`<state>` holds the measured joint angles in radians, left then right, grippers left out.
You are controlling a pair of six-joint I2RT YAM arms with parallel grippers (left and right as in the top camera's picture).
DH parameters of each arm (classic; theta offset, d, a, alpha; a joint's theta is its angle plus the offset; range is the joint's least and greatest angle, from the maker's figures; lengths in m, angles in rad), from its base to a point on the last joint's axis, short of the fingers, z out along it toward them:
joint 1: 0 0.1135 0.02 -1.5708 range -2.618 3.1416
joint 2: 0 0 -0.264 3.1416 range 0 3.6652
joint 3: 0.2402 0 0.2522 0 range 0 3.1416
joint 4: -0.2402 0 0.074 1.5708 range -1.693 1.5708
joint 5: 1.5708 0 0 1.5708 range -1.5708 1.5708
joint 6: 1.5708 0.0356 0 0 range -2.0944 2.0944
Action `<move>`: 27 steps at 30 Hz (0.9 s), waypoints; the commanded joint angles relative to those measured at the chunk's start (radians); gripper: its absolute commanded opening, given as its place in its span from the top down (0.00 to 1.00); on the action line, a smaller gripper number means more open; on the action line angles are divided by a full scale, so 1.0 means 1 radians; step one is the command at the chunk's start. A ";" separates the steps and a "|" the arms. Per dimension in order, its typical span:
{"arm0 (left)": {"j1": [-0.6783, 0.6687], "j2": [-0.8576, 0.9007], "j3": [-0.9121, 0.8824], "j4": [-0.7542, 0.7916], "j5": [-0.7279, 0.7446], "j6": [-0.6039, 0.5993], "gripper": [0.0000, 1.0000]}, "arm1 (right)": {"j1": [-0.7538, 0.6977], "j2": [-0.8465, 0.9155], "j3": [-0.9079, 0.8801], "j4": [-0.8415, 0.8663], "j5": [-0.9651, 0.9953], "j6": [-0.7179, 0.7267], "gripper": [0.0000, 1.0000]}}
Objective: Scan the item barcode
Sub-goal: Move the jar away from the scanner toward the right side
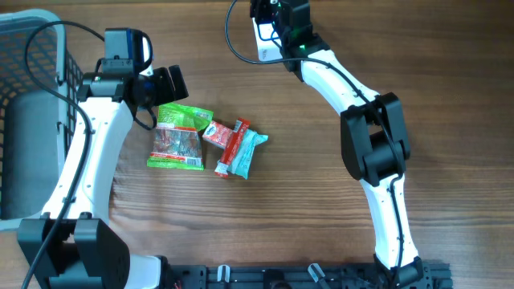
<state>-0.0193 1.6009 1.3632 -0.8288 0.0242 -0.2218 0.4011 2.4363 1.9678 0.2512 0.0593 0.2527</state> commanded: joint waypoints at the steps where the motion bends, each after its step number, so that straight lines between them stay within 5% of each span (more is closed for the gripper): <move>1: 0.003 0.007 -0.005 0.003 -0.006 0.013 0.00 | 0.001 -0.073 0.013 -0.023 -0.043 0.009 0.76; 5: 0.003 0.007 -0.005 0.003 -0.006 0.013 0.00 | -0.001 -0.216 0.013 -0.212 -0.092 0.013 0.83; 12: 0.003 0.007 -0.005 0.003 -0.006 0.013 0.00 | -0.036 -0.450 0.013 -0.752 -0.074 -0.071 0.78; 20: 0.003 0.007 -0.005 0.003 -0.006 0.013 0.00 | -0.188 -0.493 -0.015 -1.334 -0.038 -0.069 0.75; 27: 0.003 0.007 -0.005 0.003 -0.006 0.013 0.00 | -0.377 -0.493 -0.221 -1.412 -0.039 -0.032 0.75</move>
<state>-0.0193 1.6009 1.3632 -0.8288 0.0242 -0.2214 0.1028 1.9312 1.8271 -1.1614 0.0032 0.1967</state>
